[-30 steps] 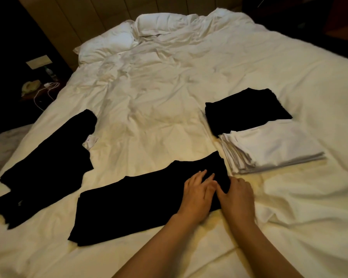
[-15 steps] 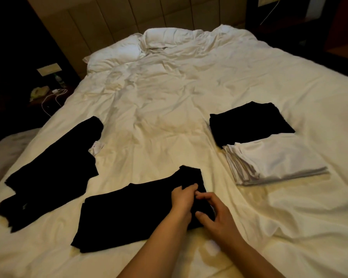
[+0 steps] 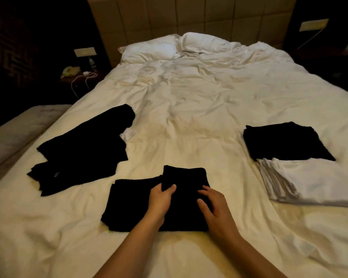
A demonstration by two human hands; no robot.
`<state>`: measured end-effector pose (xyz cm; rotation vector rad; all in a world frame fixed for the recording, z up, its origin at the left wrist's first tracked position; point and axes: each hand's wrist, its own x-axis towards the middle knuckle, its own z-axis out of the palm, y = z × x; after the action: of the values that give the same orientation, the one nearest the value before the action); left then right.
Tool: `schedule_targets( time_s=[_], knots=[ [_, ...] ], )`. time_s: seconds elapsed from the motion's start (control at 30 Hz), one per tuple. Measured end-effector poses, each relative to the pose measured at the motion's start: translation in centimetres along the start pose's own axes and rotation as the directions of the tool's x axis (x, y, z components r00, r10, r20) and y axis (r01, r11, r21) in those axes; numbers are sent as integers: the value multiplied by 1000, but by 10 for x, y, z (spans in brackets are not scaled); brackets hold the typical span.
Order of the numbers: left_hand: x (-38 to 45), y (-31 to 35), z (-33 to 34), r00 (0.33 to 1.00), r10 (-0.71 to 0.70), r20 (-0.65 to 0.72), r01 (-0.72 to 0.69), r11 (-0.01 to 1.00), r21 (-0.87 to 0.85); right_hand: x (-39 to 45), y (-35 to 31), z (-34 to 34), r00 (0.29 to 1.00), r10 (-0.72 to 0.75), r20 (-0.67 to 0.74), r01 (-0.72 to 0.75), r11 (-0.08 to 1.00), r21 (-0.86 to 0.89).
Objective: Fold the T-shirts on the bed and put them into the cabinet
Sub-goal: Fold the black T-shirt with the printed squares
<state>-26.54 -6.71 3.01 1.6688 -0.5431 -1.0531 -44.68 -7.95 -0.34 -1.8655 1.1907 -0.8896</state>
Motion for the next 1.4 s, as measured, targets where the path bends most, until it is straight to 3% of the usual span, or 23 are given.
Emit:
schedule_targets(
  time_s=[0.23, 0.4, 0.6, 0.7, 0.8, 0.87, 0.93, 1.0, 1.07, 1.17, 1.4],
  knots=[
    [21, -5, -106, 996, 22, -81, -17, 998, 60, 18, -32, 50, 998, -41, 40, 45, 993, -109],
    [28, -11, -154, 956, 126, -264, -68, 974, 216, 21, -43, 78, 994, -37, 101, 54, 984, -172],
    [37, -24, -182, 918, 200, -343, -43, 910, 413, 20, -49, 99, 986, -61, 153, 95, 970, -223],
    [43, -28, -189, 940, 157, -302, -2, 889, 458, 19, -49, 102, 1000, -2, -11, 0, 982, -190],
    [44, -22, -189, 981, 46, -190, 47, 889, 455, 18, -52, 102, 964, 229, -134, -231, 973, 2],
    [46, -21, -190, 991, -67, -120, 101, 946, 306, 23, -61, 100, 900, 430, -72, -407, 889, 209],
    [47, -23, -195, 983, -173, -65, 180, 977, 114, 31, -67, 95, 860, 509, 29, -488, 806, 335],
    [45, -22, -197, 977, -212, 7, 212, 976, 48, 39, -66, 91, 824, 554, 123, -553, 736, 391],
    [41, -21, -196, 980, -193, 43, 190, 980, 52, 44, -61, 87, 786, 582, 207, -609, 674, 418],
    [34, -16, -194, 979, -184, 90, 187, 982, -34, 48, -53, 79, 809, 516, 279, -587, 699, 408],
    [14, 3, -164, 929, -263, 260, 281, 959, -36, 45, -54, 36, 868, 443, 225, -495, 723, 482]
  ],
)
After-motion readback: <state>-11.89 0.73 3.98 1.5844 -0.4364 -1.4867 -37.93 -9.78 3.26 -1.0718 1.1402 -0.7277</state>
